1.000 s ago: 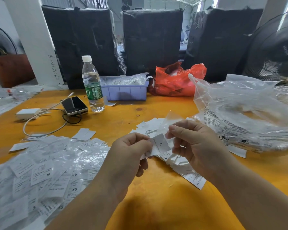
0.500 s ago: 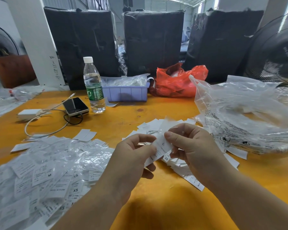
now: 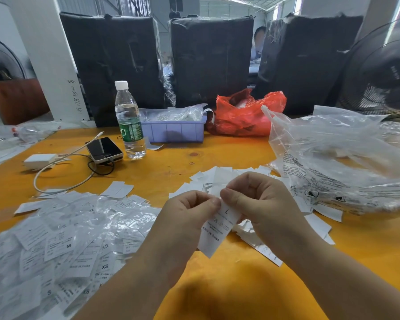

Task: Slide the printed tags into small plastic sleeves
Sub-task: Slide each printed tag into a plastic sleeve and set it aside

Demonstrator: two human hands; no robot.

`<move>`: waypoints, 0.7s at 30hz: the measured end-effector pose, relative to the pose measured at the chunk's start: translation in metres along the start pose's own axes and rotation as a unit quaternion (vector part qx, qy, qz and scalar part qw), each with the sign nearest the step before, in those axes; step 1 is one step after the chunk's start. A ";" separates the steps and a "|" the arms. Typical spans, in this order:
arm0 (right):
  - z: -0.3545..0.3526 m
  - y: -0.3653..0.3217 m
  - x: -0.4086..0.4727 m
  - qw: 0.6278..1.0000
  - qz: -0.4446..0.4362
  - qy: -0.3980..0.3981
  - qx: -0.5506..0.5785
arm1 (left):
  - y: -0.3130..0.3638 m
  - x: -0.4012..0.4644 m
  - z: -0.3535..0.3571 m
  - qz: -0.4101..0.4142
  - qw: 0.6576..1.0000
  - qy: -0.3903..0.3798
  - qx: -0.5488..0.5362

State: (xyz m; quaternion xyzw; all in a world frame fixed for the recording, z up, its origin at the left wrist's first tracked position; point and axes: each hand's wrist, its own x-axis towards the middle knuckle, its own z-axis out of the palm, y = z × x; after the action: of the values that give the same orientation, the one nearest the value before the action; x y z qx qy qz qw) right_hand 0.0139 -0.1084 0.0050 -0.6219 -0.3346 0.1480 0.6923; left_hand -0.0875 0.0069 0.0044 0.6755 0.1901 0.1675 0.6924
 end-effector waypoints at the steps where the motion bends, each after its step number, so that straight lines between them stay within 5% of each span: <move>1: 0.000 -0.001 0.000 1.000 0.008 -0.008 0.007 | -0.001 0.000 0.000 0.007 1.000 0.006 0.006; 10: -0.002 -0.007 0.002 0.972 0.172 -0.116 0.106 | 0.000 0.000 -0.001 0.058 0.998 0.027 0.011; 21: -0.011 -0.007 0.009 0.975 0.180 -0.040 0.123 | 0.001 0.002 -0.007 0.029 0.999 0.022 -0.026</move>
State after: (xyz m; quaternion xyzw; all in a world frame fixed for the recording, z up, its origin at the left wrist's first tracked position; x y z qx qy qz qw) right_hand 0.0259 -0.1120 0.0143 -0.5754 -0.2233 0.3353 0.7118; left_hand -0.0895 0.0142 0.0050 0.6586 0.1814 0.2072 0.7003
